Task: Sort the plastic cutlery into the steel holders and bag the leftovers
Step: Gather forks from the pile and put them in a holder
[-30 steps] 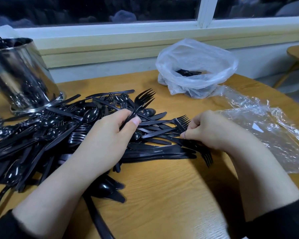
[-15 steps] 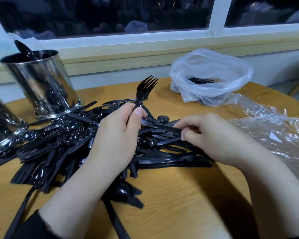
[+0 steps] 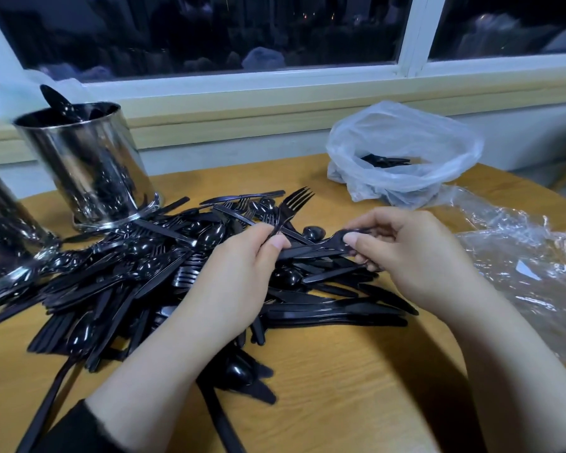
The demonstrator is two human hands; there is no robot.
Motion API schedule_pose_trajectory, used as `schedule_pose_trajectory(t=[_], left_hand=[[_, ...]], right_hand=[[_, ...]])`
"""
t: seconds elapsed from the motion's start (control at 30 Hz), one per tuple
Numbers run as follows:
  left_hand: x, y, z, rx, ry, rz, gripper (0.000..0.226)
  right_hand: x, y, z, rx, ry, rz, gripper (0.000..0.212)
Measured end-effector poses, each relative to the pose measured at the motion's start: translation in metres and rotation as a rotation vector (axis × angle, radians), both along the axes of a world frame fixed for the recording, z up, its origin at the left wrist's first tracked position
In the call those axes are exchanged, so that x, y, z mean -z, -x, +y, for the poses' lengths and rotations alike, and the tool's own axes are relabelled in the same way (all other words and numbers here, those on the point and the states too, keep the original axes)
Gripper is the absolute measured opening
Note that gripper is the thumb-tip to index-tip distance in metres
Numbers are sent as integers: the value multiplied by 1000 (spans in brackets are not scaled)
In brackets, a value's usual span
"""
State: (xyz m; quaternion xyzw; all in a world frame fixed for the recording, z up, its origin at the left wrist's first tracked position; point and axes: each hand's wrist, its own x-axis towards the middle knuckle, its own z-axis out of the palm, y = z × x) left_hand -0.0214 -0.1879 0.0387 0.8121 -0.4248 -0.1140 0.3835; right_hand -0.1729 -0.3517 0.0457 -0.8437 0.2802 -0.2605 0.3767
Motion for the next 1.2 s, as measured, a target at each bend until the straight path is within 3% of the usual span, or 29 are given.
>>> schedule_pose_trajectory(t=[0.17, 0.37, 0.5, 0.67, 0.77, 0.87, 0.93, 1.2], left_hand=[[2, -1, -3, 10, 71, 177, 29], [-3, 3, -1, 81, 167, 482, 27], [0, 14, 1, 226, 138, 571, 34], [6, 12, -3, 178, 212, 689, 36], [9, 4, -4, 143, 267, 671, 35], [12, 0, -5, 106, 319, 652, 23], [13, -1, -5, 84, 349, 621, 24], [14, -2, -5, 62, 365, 571, 24]], right_hand=[[-2, 1, 0, 26, 1, -100, 17], [-8, 1, 9, -128, -29, -147, 10], [-6, -15, 20, -62, 91, -176, 18], [-5, -17, 10, 23, 106, -210, 12], [-12, -4, -15, 134, 164, -55, 3], [-12, 3, -33, 80, 215, 276, 10], [-8, 3, -37, 20, 197, 397, 16], [3, 9, -44, -29, 204, 561, 41]])
